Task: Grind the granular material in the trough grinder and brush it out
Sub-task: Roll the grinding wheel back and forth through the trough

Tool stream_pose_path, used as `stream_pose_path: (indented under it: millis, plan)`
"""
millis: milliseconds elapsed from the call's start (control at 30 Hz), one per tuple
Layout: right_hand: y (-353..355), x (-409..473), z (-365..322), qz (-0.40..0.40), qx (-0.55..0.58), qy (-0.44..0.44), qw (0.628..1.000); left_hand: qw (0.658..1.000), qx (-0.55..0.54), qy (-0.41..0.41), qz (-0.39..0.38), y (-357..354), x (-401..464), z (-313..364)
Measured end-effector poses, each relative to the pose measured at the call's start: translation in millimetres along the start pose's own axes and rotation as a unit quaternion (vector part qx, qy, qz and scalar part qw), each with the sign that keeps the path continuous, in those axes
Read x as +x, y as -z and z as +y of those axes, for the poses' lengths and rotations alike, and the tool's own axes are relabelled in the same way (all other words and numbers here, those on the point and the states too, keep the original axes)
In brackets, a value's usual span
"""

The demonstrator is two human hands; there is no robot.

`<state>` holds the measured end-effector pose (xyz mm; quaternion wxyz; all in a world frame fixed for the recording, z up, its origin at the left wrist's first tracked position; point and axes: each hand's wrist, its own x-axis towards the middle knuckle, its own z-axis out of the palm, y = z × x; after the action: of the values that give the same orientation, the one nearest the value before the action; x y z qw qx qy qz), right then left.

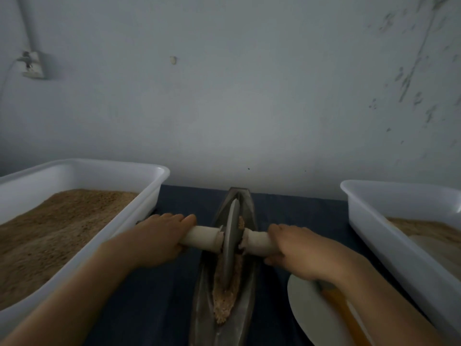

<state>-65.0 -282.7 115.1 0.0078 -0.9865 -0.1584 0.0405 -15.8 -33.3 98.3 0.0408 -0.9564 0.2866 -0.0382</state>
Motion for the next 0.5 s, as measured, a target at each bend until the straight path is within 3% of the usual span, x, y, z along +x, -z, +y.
stream_pose_path:
  millis: [100, 200, 333, 500]
  plan:
    - [9, -12, -4, -0.041, 0.024, 0.016, 0.999, 0.993, -0.049, -0.008, -0.107, 15, -9, 2]
    - [9, -13, -4, -0.044, 0.021, 0.017, 0.999, 0.99, -0.062, -0.008, -0.13, 19, -11, 4]
    - [3, 2, 0, -0.011, -0.004, -0.002, 1.0, 0.998, -0.032, -0.001, -0.049, 4, 0, 1]
    - [-18, 27, 18, 0.114, -0.037, -0.019, 0.993, 0.989, 0.041, 0.048, 0.137, -26, 27, -3]
